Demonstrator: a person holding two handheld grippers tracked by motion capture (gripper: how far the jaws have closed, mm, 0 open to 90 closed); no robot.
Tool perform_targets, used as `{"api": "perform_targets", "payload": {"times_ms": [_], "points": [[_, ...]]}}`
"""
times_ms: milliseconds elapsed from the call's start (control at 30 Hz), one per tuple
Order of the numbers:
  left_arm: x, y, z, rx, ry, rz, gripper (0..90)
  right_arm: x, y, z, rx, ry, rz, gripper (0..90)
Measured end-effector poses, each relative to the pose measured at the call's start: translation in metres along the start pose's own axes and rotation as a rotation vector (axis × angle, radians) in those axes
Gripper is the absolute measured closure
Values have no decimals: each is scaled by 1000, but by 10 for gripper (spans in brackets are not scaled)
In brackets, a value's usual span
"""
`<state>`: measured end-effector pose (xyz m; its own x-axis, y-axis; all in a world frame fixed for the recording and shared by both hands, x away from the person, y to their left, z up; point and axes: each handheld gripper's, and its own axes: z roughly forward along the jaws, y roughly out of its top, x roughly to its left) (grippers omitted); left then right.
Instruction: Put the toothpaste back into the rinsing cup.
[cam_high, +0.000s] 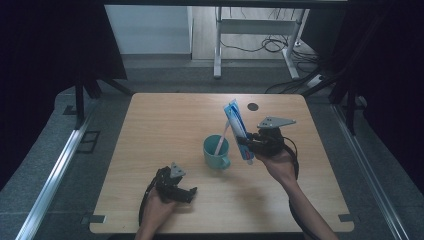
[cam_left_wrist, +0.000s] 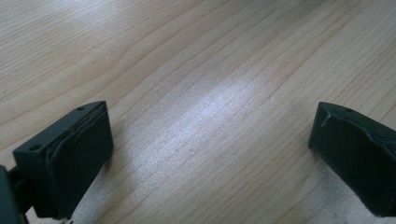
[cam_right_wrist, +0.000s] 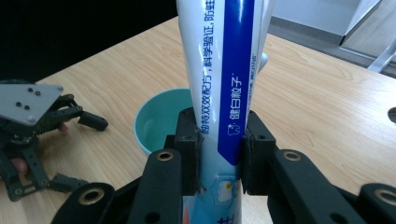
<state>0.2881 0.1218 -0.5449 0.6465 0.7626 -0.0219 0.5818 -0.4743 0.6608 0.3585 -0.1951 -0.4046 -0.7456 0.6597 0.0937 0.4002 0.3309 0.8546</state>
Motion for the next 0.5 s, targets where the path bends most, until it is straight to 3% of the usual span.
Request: {"api": "perform_targets", "payload": {"times_ms": [500], "points": [[0, 0, 0, 0, 0, 0, 0, 2, 17, 14, -41, 31, 24, 717]]}}
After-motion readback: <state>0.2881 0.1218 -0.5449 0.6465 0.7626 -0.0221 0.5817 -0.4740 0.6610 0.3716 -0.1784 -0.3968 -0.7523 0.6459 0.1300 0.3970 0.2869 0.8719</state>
